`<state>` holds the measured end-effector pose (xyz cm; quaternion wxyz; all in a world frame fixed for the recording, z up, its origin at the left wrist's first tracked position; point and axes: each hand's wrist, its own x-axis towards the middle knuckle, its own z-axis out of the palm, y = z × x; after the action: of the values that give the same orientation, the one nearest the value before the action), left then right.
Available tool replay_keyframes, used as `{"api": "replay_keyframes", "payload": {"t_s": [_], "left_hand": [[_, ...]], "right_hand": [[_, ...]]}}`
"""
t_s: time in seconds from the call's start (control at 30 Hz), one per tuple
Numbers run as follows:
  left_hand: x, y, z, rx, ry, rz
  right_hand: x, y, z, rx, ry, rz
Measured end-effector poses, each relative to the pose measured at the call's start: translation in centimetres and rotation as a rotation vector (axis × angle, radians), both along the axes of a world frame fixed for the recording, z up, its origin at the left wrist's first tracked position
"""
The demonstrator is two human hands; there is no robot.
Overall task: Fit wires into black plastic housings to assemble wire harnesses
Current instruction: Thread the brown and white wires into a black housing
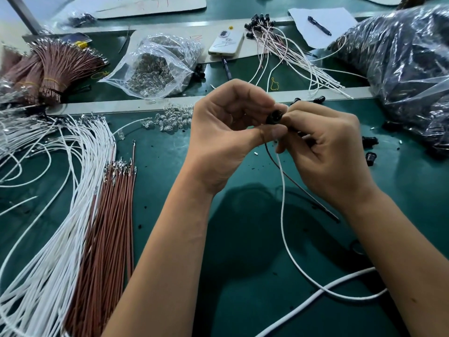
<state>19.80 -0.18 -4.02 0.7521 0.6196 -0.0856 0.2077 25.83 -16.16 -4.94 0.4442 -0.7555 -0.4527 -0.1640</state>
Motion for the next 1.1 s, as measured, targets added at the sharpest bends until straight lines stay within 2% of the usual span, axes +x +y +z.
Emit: {"api": "replay_keyframes", "payload": {"t_s": [0.3, 0.73, 1.1], "left_hand": [[0.0, 0.0, 0.5, -0.024, -0.068, 0.04], [0.1, -0.2, 0.5, -0.093, -0.102, 0.009], [0.1, -0.1, 0.4, -0.11, -0.118, -0.04]], "right_hand": [[0.2, 0.6, 1.1, -0.041, -0.135, -0.04], [-0.6, 0.5, 1.2, 0.086, -0.139, -0.087], [-0.4, 0.2, 0.9, 0.079, -0.129, -0.087]]}}
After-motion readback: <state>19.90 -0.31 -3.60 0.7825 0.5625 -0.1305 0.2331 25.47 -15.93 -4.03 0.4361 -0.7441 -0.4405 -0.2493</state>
